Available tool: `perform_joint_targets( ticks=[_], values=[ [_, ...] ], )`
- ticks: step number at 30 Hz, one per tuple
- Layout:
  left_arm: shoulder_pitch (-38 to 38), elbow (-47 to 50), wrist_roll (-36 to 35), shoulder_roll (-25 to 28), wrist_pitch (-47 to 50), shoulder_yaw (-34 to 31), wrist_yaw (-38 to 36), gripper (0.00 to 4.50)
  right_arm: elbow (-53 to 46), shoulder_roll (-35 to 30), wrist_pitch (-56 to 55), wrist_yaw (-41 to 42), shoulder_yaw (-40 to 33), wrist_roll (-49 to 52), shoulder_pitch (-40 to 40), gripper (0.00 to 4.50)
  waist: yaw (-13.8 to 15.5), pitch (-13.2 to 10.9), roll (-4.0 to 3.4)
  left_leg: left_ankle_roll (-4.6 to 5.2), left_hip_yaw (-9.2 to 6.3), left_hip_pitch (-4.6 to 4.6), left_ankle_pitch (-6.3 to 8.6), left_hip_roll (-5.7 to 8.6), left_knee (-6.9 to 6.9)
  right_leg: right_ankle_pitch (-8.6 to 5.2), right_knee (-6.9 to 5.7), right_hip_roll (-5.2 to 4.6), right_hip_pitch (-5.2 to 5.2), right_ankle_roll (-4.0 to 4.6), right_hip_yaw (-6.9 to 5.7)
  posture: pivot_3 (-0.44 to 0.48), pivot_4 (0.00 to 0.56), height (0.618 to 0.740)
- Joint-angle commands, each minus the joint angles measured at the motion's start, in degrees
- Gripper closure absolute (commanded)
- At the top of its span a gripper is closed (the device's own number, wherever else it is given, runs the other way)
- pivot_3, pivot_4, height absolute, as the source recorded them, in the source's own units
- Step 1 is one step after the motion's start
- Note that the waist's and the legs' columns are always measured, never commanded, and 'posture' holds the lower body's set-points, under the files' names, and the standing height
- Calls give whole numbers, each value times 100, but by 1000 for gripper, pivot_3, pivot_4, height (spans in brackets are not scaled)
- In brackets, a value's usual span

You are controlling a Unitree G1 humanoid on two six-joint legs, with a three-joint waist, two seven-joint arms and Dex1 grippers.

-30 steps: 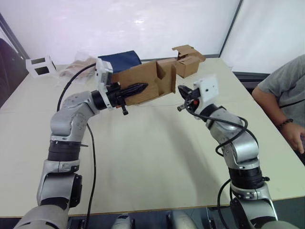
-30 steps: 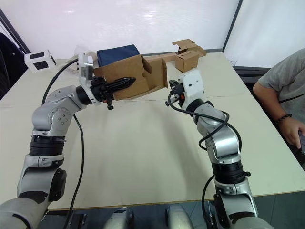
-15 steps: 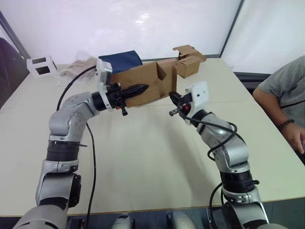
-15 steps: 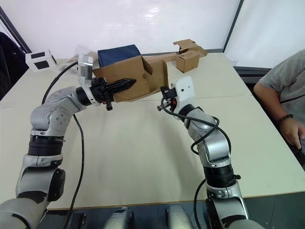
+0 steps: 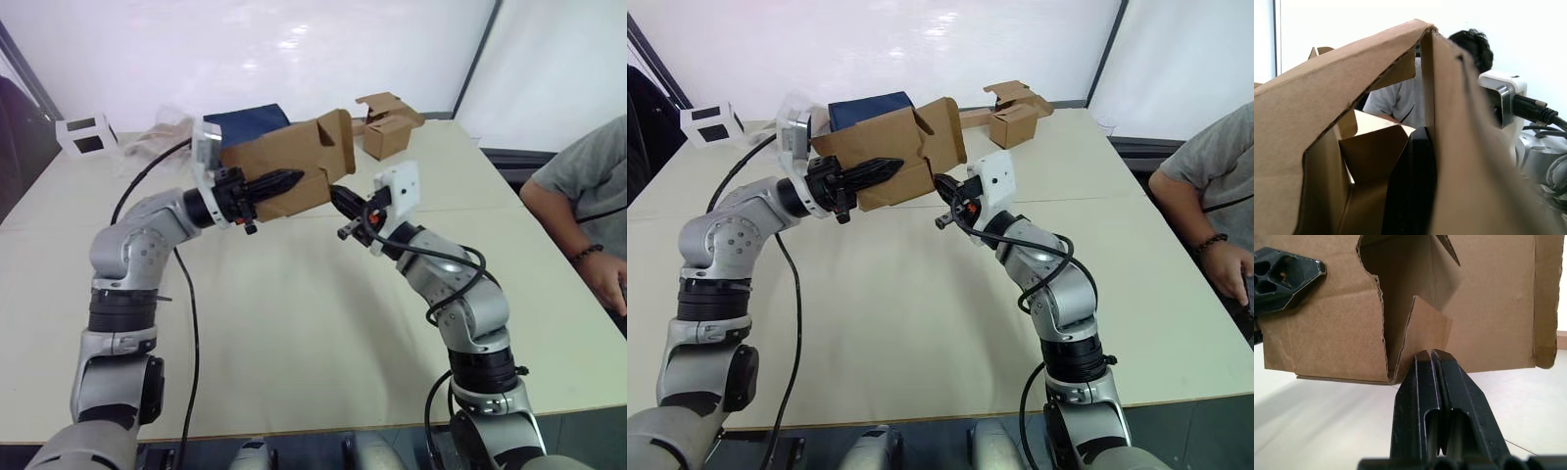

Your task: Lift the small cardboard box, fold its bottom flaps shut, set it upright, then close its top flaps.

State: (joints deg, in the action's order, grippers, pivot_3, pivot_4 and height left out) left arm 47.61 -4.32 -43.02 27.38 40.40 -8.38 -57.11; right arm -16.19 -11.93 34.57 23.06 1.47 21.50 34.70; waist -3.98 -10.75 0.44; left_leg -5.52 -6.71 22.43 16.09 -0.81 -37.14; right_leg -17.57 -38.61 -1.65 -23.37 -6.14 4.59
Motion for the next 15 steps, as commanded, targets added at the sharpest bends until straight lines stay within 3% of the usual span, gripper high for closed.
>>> perform_joint_targets(
  ticks=[1,7,15],
  values=[
    [169,77,-381,177,396,-227,-62,4452,-530,-139,-219,403,-31,281,87,4500,-4,0,-1,0,0,0,0,0,0,0,0,0,0,0,0,0,150,740],
    [260,-157,-696,450,980,-242,-312,4452,-791,-354,-359,839,-104,598,48,4500,-7,0,-1,12,-1,0,7,0,0,0,1,2,0,0,-1,0,150,740],
    [486,-419,-709,501,1039,-266,-477,4452,-1116,-625,85,1162,2,1174,0,4500,-2,-1,-1,11,-3,0,6,-1,0,0,3,1,2,0,-3,0,150,740]
  ],
)
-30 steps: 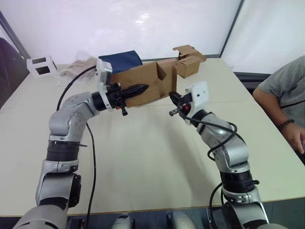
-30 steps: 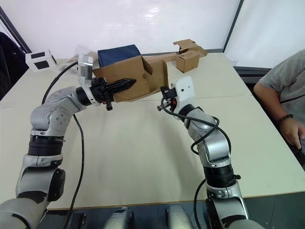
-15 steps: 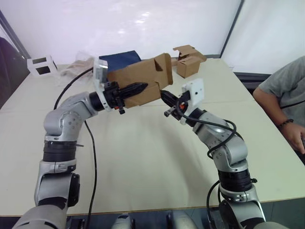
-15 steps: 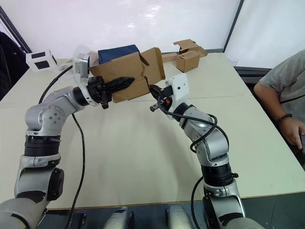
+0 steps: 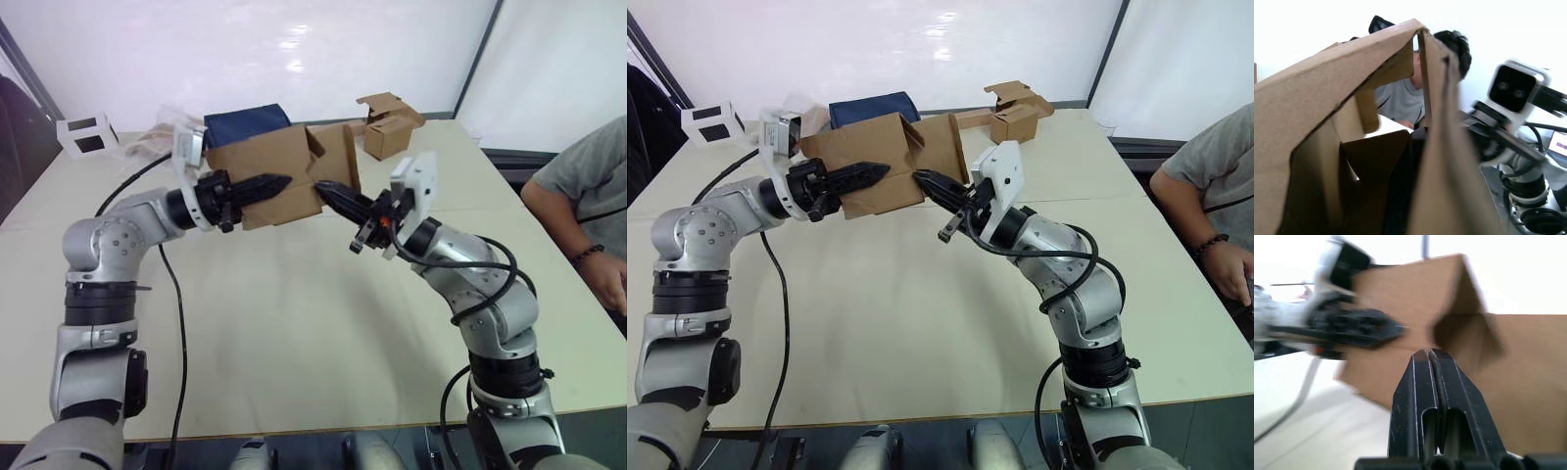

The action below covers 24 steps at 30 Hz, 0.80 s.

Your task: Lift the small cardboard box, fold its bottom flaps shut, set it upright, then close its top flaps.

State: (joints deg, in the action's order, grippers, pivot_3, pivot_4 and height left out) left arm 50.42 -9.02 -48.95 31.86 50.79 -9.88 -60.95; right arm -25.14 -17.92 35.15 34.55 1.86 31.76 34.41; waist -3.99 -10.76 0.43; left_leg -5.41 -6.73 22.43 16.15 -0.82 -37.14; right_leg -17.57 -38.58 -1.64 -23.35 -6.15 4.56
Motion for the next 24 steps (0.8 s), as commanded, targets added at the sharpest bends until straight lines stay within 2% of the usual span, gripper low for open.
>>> perform_joint_targets(
  ticks=[1,5,16,19,24],
  values=[
    [223,66,-131,58,20,-109,-121,4452,-195,-25,8,-21,-48,134,26,4500,0,0,0,0,0,0,0,0,0,0,0,0,0,0,0,0,150,740],
    [247,115,-129,117,72,-66,-252,4452,-57,-75,-102,-180,-210,20,-6,4500,2,0,0,-1,0,0,0,0,0,0,0,0,0,0,0,0,150,740],
    [252,78,-58,333,290,126,-788,4452,-198,-344,204,-461,-1085,688,-304,4500,3,0,0,1,1,0,1,0,1,0,1,0,0,0,1,0,150,740],
    [282,54,-92,325,313,128,-828,4452,-204,-441,186,-429,-751,450,-522,4500,2,0,0,2,1,0,1,0,1,0,1,0,0,0,1,0,150,740],
    [354,36,-134,252,356,141,-839,4452,-243,-159,153,-460,-62,298,-449,4500,-8,-1,0,2,1,0,1,-1,1,0,1,3,-2,0,1,0,150,740]
  ],
)
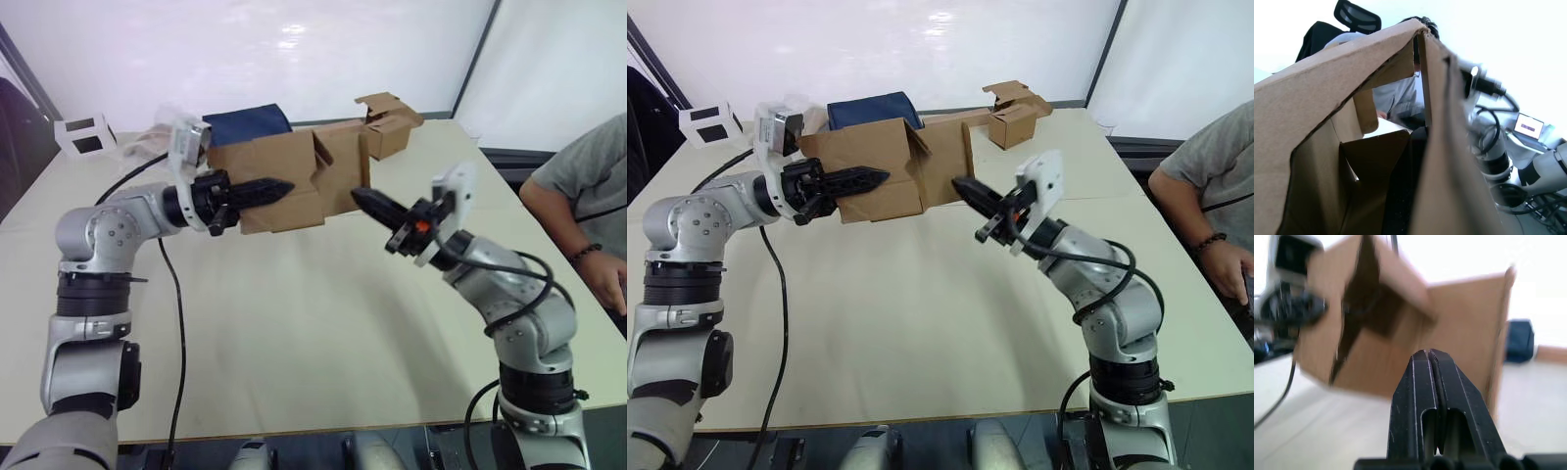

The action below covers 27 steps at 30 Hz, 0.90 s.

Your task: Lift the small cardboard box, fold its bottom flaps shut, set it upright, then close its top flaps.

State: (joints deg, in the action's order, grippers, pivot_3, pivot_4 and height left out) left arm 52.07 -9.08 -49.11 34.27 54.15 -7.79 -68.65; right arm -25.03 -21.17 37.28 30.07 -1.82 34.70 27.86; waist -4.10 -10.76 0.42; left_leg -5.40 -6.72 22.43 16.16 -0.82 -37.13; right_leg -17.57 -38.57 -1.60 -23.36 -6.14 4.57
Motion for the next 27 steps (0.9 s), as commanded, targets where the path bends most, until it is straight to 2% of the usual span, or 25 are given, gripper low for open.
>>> perform_joint_targets(
  ticks=[1,9,14,17,22,23,25,27],
  values=[
    [194,52,-128,0,42,-63,-76,4452,-258,216,-63,-10,377,11,255,4500,3,0,0,0,0,0,0,-1,0,0,0,1,0,0,0,0,150,740],
    [95,212,-154,-21,145,-61,-79,4452,-377,227,-15,14,410,126,344,4500,22,0,0,-2,-1,0,-1,0,-1,0,2,-3,3,0,-2,0,150,740],
    [106,221,-191,66,232,-128,-101,4452,-451,-197,332,-166,-761,923,156,4500,40,-1,2,0,-1,1,0,0,-1,0,5,-5,5,0,-2,0,150,740],
    [134,240,-246,74,297,-134,-125,4452,-148,-202,610,-441,-1651,1990,88,4500,31,-1,2,4,-1,0,2,0,-1,0,5,-4,6,0,-2,0,150,740],
    [170,279,-360,50,388,-139,-122,4452,488,22,761,-884,-2363,3247,39,4500,10,-1,2,12,0,0,7,-2,0,0,4,-2,6,0,-1,0,150,740],
    [177,293,-380,39,401,-134,-126,4500,649,103,783,-944,-2476,3558,25,4000,9,-1,2,12,0,-1,7,-2,0,0,4,-1,6,0,-1,0,150,740],
    [189,308,-408,-18,418,-129,-115,4500,941,305,814,-934,-2484,3905,-21,3428,12,-2,0,13,1,-1,7,-3,1,0,4,0,6,0,0,0,150,740],
    [193,308,-435,-59,426,-117,-99,4500,1163,556,828,-941,-2459,4361,-5,2459,11,-2,0,14,2,-1,8,-3,0,0,4,-1,6,0,0,0,150,740]
  ],
)
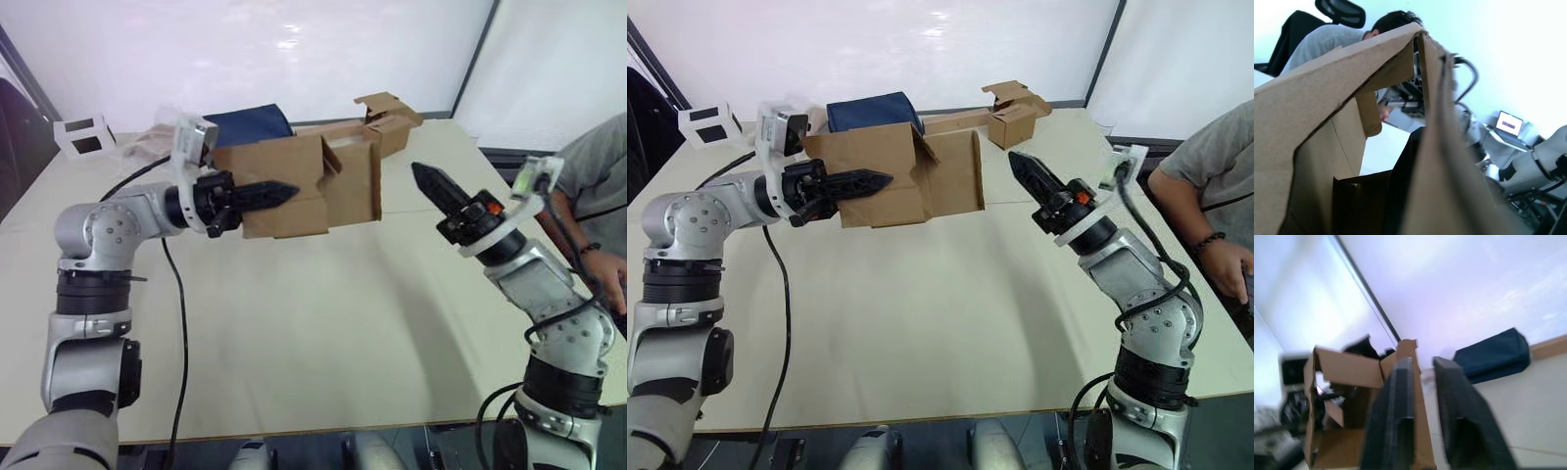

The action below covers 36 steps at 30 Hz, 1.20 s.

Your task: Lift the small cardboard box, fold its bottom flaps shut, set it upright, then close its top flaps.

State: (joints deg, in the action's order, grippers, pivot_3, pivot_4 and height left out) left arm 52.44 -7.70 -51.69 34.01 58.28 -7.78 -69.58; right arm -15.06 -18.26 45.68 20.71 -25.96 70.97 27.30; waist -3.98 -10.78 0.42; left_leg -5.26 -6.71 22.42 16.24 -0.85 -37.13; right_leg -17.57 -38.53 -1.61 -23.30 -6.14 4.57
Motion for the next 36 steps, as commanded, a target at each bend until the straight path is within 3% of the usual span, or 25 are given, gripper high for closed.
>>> perform_joint_targets(
  ticks=[1,6,7,20,30,33,36],
  values=[
    [155,171,-193,-46,20,-117,5,4500,250,380,-16,-41,-44,946,74,2041,-2,-1,-2,0,0,0,0,0,0,0,0,0,0,0,0,0,150,740],
    [148,218,-196,-39,6,-95,1,4500,207,686,-3,-49,319,1268,105,213,-5,-3,-5,0,0,0,0,0,0,0,0,0,-1,0,0,0,150,740],
    [147,224,-190,-31,-2,-89,-2,4500,164,734,-8,-76,370,1363,105,54,-5,-3,-5,0,0,0,0,0,0,0,0,0,-1,0,0,0,150,740],
    [178,159,-159,-62,-42,-79,78,4500,-807,519,-47,-233,1075,1884,-40,54,4,-3,-5,0,-1,0,0,0,-1,0,1,-1,-1,0,-1,0,150,740],
    [206,147,-181,-98,-37,-92,113,4500,-930,300,-312,-222,1338,1240,-321,54,1,-3,-5,0,-1,0,0,0,0,0,1,1,-1,0,0,0,150,740],
    [203,146,-173,-92,-39,-80,100,4500,-927,257,-393,-233,1400,1027,-312,766,1,-3,-5,0,-1,0,0,0,0,0,1,1,-1,0,0,0,150,740],
    [195,154,-178,-84,-31,-84,100,4500,-922,237,-451,-240,1447,887,-272,1863,3,-3,-5,0,-1,0,0,0,0,0,1,1,-1,0,0,0,150,740]
  ],
)
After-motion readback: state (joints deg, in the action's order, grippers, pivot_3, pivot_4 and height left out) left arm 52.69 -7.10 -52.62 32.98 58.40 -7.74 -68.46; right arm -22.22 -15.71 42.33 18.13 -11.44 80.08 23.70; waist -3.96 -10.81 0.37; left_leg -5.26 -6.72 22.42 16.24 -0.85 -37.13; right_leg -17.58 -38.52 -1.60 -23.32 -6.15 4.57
